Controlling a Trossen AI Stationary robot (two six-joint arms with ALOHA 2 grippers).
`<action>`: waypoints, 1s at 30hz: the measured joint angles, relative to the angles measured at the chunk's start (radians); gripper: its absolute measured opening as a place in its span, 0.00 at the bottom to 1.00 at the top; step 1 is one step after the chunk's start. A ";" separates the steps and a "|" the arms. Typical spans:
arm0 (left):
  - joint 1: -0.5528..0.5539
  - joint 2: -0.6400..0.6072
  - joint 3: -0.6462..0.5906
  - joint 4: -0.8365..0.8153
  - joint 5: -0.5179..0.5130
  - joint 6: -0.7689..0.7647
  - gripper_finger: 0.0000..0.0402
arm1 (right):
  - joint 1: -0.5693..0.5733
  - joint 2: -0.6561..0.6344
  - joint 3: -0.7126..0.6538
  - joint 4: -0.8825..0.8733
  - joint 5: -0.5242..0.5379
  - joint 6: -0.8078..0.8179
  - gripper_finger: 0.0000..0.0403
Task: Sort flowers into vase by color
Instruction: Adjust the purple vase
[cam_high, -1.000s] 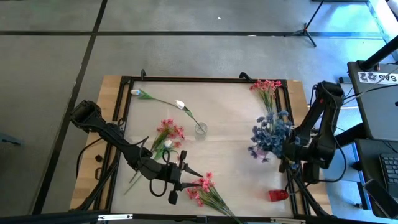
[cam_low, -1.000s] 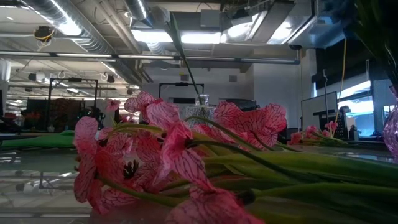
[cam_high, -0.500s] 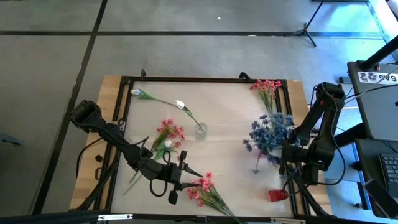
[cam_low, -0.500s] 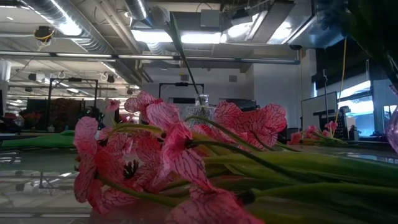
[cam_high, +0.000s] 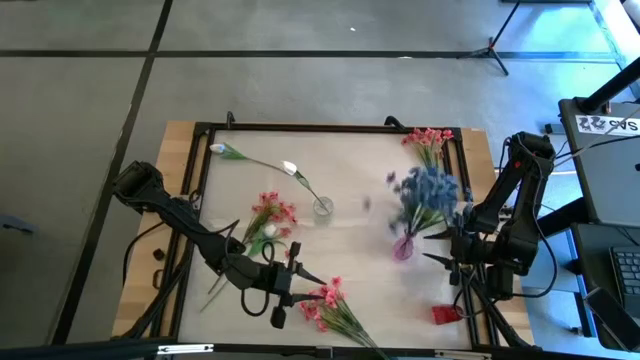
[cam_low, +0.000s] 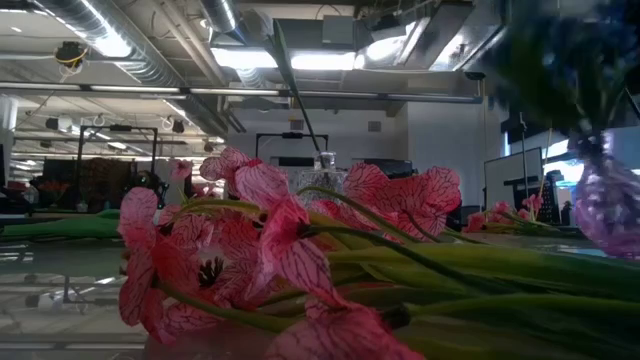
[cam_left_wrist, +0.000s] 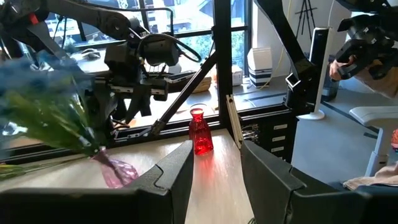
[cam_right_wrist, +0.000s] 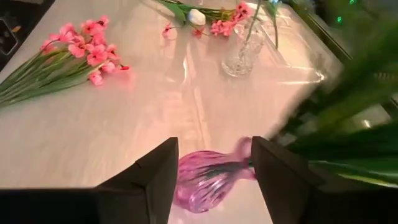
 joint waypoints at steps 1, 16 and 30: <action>0.000 0.000 0.000 0.000 0.000 0.000 0.32 | 0.000 0.000 0.000 0.009 0.000 -0.019 0.49; 0.002 0.000 0.000 0.000 0.000 0.000 0.32 | 0.000 0.000 0.000 0.027 0.027 0.090 0.44; 0.002 0.000 0.000 -0.009 -0.053 0.007 0.32 | -0.261 -0.004 0.002 0.090 -0.104 0.538 0.44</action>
